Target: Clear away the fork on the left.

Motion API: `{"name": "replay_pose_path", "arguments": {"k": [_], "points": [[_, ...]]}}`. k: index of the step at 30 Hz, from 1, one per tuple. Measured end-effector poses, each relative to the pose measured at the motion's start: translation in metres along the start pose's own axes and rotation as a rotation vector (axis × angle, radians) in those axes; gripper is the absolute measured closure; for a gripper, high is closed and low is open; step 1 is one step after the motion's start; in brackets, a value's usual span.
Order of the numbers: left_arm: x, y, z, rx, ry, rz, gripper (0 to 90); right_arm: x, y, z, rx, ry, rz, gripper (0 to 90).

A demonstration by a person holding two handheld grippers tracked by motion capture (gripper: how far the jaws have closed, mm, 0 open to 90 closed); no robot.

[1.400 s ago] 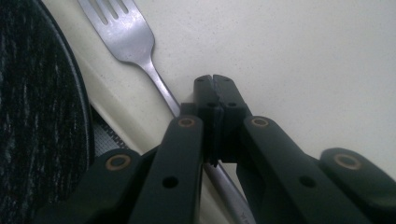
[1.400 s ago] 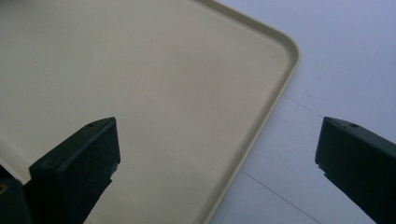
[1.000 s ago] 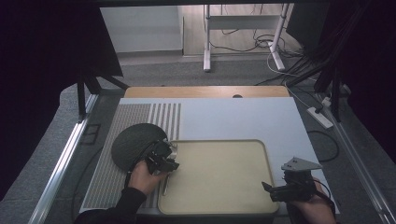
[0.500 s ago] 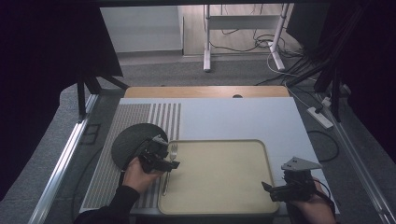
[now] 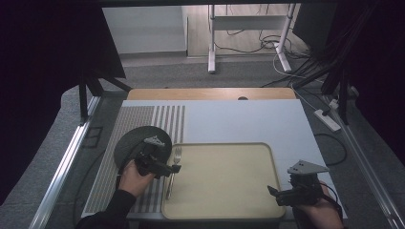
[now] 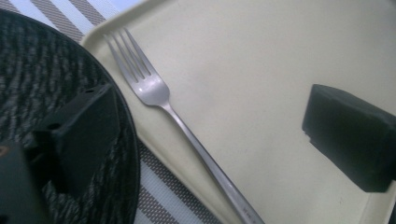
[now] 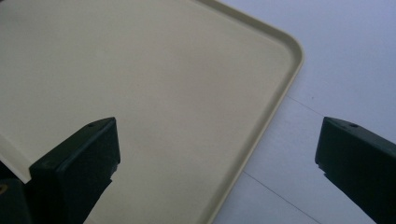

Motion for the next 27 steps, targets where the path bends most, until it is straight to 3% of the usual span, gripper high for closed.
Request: {"name": "replay_pose_path", "arguments": {"k": [8, 15, 21, 27], "points": [[0.017, -0.005, -0.003, -0.003, 0.067, 0.005, 0.0, 0.000, 0.000, 0.000, -0.002, 0.001, 0.001, 0.5], [0.035, -0.010, -0.009, 0.011, 0.111, 0.039, 0.0, 0.000, 0.000, 0.000, -0.011, 0.005, 0.001, 0.5], [0.049, -0.012, -0.017, 0.005, 0.112, 0.069, 0.0, 0.000, 0.001, 0.000, -0.029, 0.007, 0.009, 0.4], [0.063, -0.014, -0.028, 0.032, 0.125, 0.078, 0.0, 0.000, 0.001, 0.000, -0.020, 0.004, 0.011, 0.4]]}}
Point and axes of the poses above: each handheld gripper's, and its own axes: x roughly backward along the jaws, z roughly out of its top, y roughly to its right, the point moved 5 cm from there along -x, roughly forward along the jaws, and after that the axes turned 15 degrees about y, right-handed, at the moved point
